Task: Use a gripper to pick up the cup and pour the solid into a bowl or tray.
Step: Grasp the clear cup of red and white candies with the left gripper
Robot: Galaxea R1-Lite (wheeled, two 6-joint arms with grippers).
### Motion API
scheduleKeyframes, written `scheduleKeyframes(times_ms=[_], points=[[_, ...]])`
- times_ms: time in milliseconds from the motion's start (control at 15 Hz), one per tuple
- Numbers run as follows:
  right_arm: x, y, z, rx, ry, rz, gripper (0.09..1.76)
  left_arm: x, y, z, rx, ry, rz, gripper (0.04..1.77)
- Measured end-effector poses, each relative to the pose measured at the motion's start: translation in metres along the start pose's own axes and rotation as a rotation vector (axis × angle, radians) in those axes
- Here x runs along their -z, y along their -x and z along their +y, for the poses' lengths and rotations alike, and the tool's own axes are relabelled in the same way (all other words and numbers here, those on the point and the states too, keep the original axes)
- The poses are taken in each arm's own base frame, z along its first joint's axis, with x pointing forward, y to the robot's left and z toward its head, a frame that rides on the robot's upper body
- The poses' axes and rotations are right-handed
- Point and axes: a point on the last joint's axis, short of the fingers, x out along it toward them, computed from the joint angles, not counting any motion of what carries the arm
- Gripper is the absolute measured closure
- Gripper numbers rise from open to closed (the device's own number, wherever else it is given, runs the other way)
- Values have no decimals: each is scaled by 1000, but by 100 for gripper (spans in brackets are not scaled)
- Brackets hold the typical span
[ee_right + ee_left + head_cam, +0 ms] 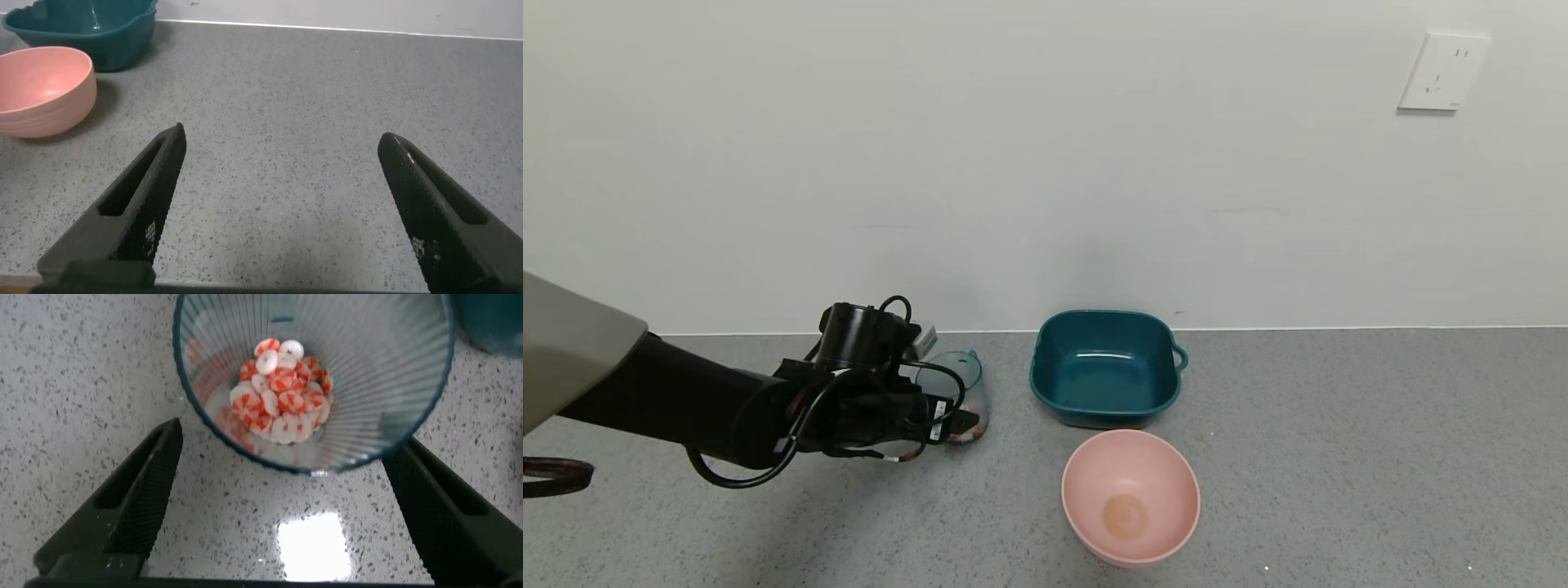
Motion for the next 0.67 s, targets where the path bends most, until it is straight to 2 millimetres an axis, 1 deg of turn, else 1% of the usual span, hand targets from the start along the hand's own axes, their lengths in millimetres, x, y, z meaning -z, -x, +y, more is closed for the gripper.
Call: scheduleKeyframes(times_ms=[333, 667], points=[[0, 0, 0, 0, 0, 0, 14, -12, -14, -1, -1, -1, -23, 9], [0, 0, 0, 0, 0, 0, 14, -11, -25, -2, 1, -4, -13, 9]])
